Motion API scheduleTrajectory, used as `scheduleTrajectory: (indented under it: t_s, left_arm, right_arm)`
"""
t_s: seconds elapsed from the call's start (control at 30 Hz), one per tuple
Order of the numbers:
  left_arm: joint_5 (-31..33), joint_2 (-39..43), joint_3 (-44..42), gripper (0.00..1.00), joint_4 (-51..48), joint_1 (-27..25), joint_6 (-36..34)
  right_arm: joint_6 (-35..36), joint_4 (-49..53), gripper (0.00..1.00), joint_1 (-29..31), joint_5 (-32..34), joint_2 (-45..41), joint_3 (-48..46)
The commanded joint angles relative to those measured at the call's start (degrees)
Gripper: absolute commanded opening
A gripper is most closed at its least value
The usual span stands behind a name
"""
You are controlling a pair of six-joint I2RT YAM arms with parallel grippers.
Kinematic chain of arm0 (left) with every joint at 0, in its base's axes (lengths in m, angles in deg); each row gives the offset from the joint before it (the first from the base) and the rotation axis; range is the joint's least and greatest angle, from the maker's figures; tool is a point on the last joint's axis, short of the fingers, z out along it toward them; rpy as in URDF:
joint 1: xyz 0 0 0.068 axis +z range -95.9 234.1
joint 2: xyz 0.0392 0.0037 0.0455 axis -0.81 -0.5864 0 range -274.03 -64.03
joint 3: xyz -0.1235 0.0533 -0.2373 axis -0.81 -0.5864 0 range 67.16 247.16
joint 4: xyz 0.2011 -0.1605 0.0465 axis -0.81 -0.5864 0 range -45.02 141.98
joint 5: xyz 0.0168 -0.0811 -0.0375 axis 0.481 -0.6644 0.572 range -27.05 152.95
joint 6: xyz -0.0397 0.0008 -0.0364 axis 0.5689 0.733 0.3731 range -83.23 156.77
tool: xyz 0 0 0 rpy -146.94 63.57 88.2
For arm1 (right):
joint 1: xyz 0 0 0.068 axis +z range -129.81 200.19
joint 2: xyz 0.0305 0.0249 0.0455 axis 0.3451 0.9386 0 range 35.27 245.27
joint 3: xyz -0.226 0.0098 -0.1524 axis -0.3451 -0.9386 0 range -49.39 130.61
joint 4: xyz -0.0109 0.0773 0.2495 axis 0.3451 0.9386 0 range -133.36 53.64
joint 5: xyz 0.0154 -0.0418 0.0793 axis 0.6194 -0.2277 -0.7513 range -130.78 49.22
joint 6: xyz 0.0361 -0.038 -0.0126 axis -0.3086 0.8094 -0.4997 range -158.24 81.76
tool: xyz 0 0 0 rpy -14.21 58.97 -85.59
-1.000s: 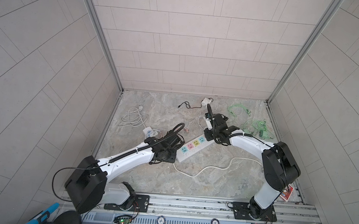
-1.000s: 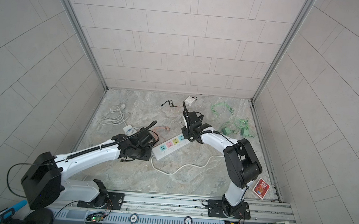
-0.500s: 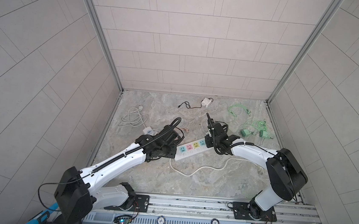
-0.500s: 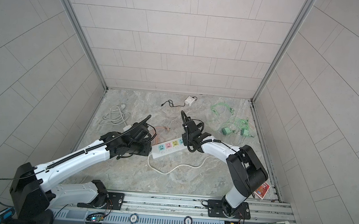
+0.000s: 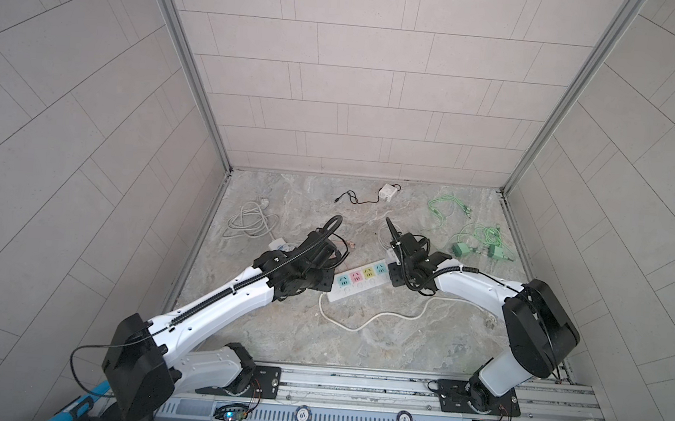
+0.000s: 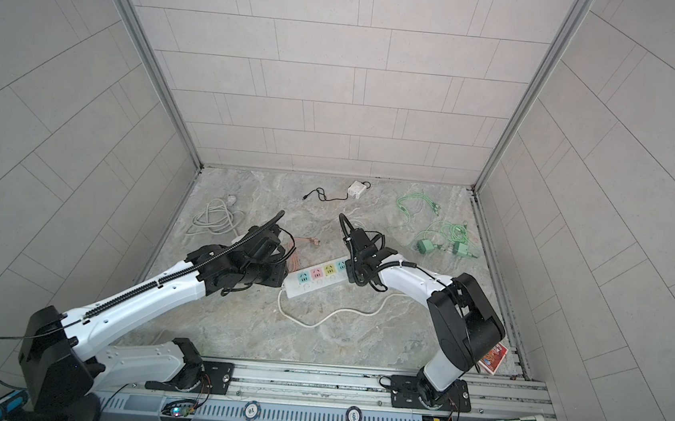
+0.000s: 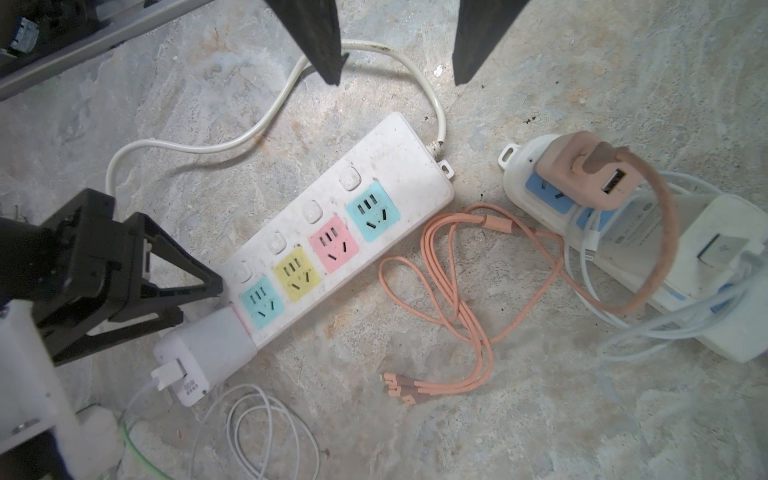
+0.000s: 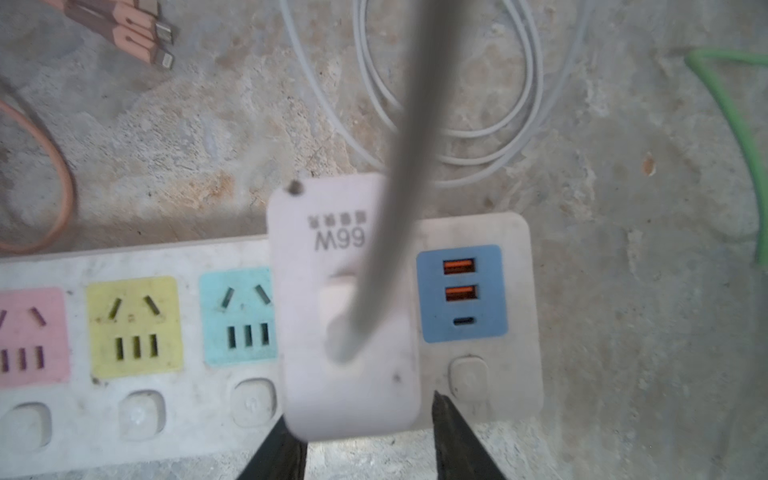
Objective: Insert the plug
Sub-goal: 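Open the right gripper off the seated charger while left gripper releases strip, then raise the right gripper and reach toward the black-cabled white charger by the wall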
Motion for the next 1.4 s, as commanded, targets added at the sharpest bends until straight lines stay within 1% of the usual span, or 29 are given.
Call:
scheduleTrajectory:
  t_s: [0.0, 0.03, 0.07, 0.13, 0.2, 0.23, 0.33, 0.4, 0.47, 0.57, 0.67, 0.77, 0.87, 0.93, 1.03, 1.1, 1.2, 1.3, 1.37]
  left_arm:
    - [2.9, -1.1, 1.6, 0.5, 3.6, 0.2, -1.3]
    - [3.8, -1.4, 1.5, 0.5, 5.0, 0.2, -1.3]
    - [4.4, -1.8, 1.2, 0.5, 6.8, 0.2, -1.5]
    - [5.5, -2.6, 1.5, 0.54, 9.2, 0.3, -1.5]
    - [6.5, -4.1, 2.9, 0.55, 9.8, 0.4, -1.5]
    - [6.7, -4.8, 3.6, 0.55, 10.0, 0.4, -1.4]
    - [6.3, -5.7, 4.5, 0.55, 11.0, 0.3, -1.4]
    - [6.5, -5.5, 4.3, 0.55, 12.0, 0.4, -1.8]
    - [7.2, -5.2, 3.9, 0.55, 13.4, 0.7, -3.4]
    - [7.5, -5.4, 3.5, 0.56, 16.2, 1.7, -5.3]
    - [7.0, -6.1, 3.5, 0.57, 18.3, 3.3, -6.2]
    - [5.9, -6.2, 3.3, 0.57, 19.0, 4.6, -6.7]
    - [4.9, -5.3, 2.5, 0.57, 19.4, 5.1, -6.8]
    - [3.7, -4.6, 1.4, 0.57, 20.1, 5.1, -6.6]
    - [2.6, -4.0, -0.3, 0.57, 21.4, 5.3, -5.4]
    - [1.5, -3.2, -1.9, 0.57, 22.8, 5.2, -4.1]
    - [-0.4, -2.4, -3.6, 0.57, 23.6, 5.3, -2.9]
    - [-1.7, -1.7, -5.1, 0.57, 24.4, 5.2, -2.0]
    - [-2.0, -1.3, -5.7, 0.57, 24.6, 5.2, -1.6]
  right_arm:
    - [0.3, 4.8, 0.56, -1.0, -1.1, -4.7, 3.4]
    - [0.4, 5.0, 0.58, -1.4, -1.4, -5.7, 3.6]
    - [0.4, 5.2, 0.59, -2.1, -1.8, -6.9, 3.7]
    - [0.6, 4.9, 0.59, -3.9, -3.5, -9.3, 4.1]
    - [0.6, 2.9, 0.6, -6.1, -4.0, -11.2, 4.5]
    - [0.5, 1.7, 0.62, -7.6, -4.6, -11.7, 5.2]
    - [-1.9, -1.8, 0.63, -12.7, -8.6, -8.5, 9.1]
    - [-2.7, -4.0, 0.63, -14.9, -10.5, -3.5, 13.1]
    - [-4.3, -5.2, 0.63, -16.6, -10.6, 3.5, 18.3]
    - [-7.2, -5.7, 0.62, -18.5, -10.4, 14.0, 27.8]
    - [-9.2, -8.3, 0.62, -19.6, -11.3, 23.9, 36.8]
    - [-11.6, -12.1, 0.61, -20.5, -14.5, 32.4, 44.7]
    - [-12.4, -17.9, 0.62, -20.8, -15.2, 37.9, 49.4]
    - [-14.9, -19.4, 0.62, -21.5, -15.7, 42.1, 53.8]
    - [-20.4, -23.7, 0.62, -22.5, -19.0, 48.6, 60.1]
    - [-23.7, -26.5, 0.59, -22.8, -21.1, 53.0, 65.0]
    - [-24.7, -26.1, 0.59, -23.0, -19.1, 57.6, 71.6]
    - [-25.3, -22.2, 0.6, -23.4, -18.3, 62.5, 80.1]
    - [-25.2, -20.9, 0.6, -23.5, -17.9, 64.7, 84.1]
